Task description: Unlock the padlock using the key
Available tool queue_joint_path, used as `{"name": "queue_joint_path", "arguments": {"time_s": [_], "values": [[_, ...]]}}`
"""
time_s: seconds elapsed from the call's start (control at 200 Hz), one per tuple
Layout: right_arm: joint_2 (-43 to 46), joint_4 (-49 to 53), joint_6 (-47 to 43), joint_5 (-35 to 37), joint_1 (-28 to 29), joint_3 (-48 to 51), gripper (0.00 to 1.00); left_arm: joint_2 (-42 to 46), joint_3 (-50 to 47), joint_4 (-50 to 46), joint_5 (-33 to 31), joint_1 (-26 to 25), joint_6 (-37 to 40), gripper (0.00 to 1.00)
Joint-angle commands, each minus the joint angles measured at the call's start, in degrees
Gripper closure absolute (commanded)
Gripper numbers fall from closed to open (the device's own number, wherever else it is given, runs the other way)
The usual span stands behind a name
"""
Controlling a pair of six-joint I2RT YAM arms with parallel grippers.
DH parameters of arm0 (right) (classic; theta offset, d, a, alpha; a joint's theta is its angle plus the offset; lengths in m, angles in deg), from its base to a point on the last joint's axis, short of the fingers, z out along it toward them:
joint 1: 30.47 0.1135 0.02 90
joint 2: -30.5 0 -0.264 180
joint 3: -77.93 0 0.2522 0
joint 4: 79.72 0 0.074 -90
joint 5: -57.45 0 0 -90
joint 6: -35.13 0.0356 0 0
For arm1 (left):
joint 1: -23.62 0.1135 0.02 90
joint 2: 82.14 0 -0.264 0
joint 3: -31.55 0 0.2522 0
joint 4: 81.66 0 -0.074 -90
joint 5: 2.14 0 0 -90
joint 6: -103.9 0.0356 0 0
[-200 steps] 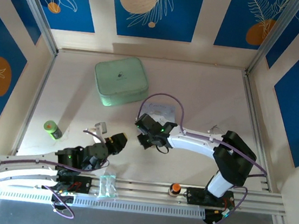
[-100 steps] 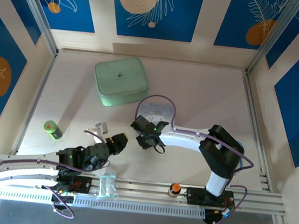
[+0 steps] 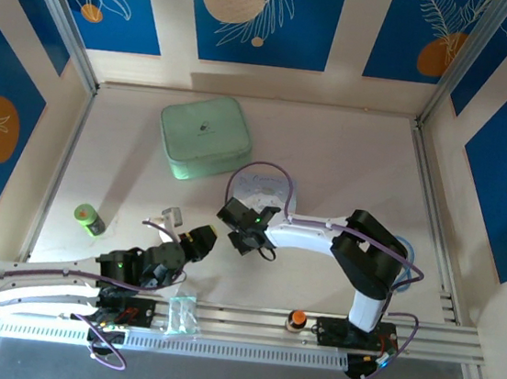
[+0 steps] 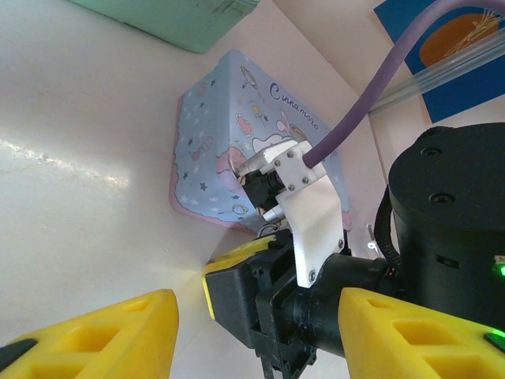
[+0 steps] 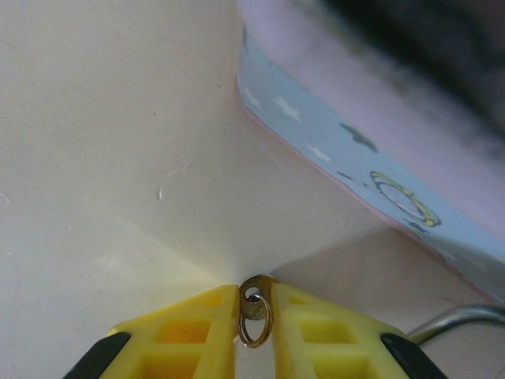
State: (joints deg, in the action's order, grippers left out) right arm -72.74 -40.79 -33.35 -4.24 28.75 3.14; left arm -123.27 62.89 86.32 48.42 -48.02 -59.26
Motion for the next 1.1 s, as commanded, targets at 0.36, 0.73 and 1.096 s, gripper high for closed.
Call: {"name": "queue_joint_path", "arguments": {"time_s": [0.36,0.73,1.096], "values": [[0.37,-0.50,0.71,-0.46,0.78,0.57,0.99,1.39,-1.25,0.60,-1.08,0.33,-0.28,0.43],[20.53,-7.87,-0.91,-16.28,-1.55,12.06,1.00,4.69,-5.21,0.06,5.75,1.41,-6.30,0.35],[39.87,-19.03,-4.08,-40.62,-4.75,22.92,1.00,-0.93,-7.18,16.94,29.16,9.79,-15.26,0.17]]}}
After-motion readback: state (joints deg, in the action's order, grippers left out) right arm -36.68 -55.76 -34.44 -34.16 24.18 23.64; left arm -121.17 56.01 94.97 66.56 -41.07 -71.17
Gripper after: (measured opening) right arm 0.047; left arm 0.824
